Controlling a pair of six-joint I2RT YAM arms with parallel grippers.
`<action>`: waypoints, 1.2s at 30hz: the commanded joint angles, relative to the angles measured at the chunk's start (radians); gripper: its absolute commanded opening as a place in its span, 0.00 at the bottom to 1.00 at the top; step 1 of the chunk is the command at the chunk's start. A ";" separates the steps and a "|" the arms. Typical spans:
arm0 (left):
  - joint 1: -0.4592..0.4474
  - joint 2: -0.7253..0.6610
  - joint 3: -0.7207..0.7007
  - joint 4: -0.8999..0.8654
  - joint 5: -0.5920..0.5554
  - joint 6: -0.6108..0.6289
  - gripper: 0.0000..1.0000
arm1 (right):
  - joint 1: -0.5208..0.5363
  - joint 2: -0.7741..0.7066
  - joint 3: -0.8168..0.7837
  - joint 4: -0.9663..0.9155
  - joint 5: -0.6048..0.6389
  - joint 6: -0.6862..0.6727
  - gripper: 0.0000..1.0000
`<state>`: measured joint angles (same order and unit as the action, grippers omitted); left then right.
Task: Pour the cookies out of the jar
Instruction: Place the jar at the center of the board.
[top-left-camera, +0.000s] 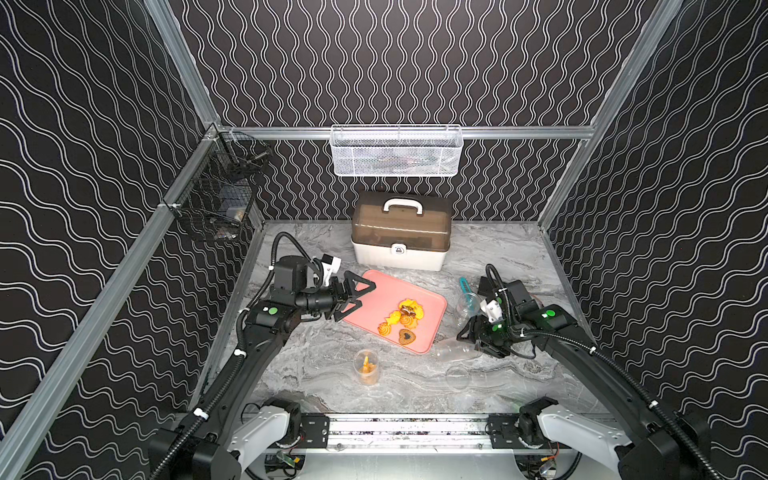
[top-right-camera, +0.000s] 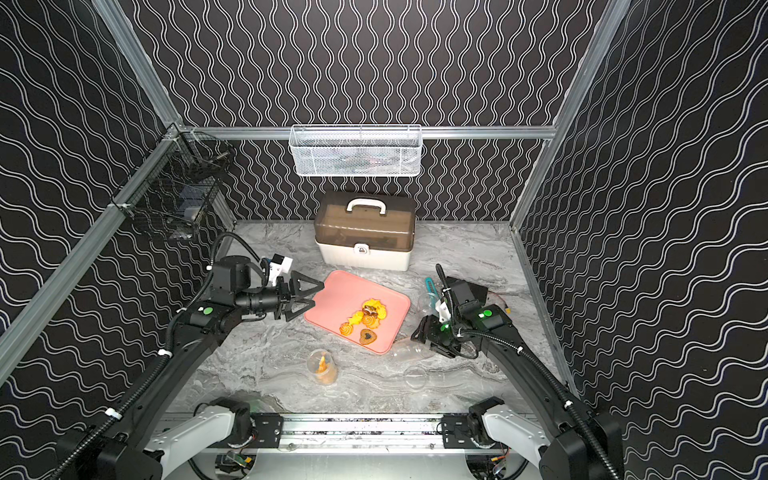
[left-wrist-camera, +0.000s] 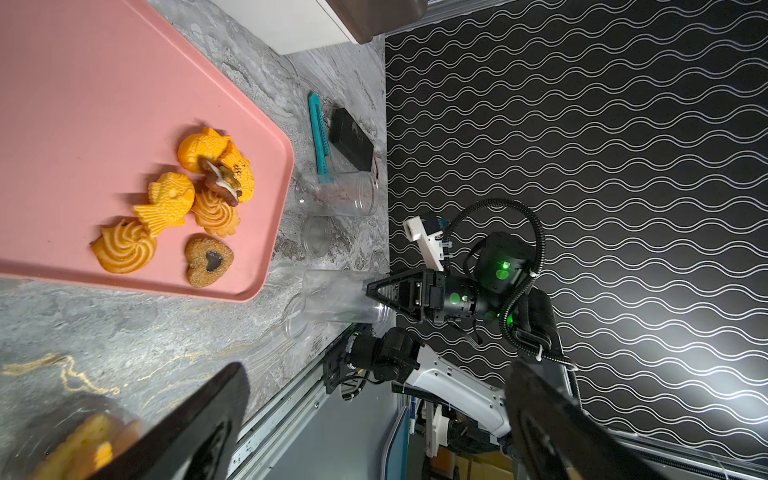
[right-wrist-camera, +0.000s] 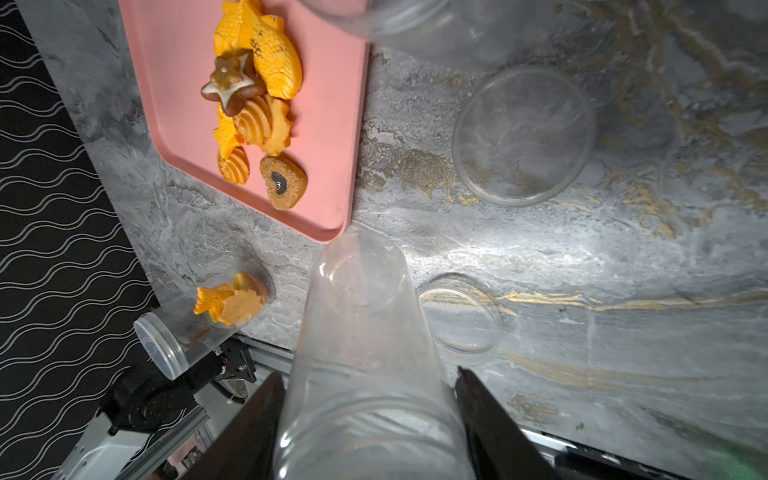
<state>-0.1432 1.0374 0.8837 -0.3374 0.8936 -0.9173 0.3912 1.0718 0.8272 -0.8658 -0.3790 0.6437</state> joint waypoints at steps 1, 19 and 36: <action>0.002 -0.004 0.001 0.005 0.007 0.017 0.99 | 0.008 0.004 -0.009 0.009 0.037 0.000 0.62; 0.002 -0.005 0.009 -0.011 0.006 0.028 0.99 | 0.030 0.048 -0.017 0.014 0.118 -0.015 0.62; 0.002 -0.002 0.011 -0.009 0.009 0.033 0.99 | 0.106 0.092 0.024 -0.004 0.201 -0.012 0.68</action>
<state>-0.1432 1.0359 0.8837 -0.3592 0.8936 -0.9070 0.4774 1.1545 0.8360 -0.8608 -0.2085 0.6350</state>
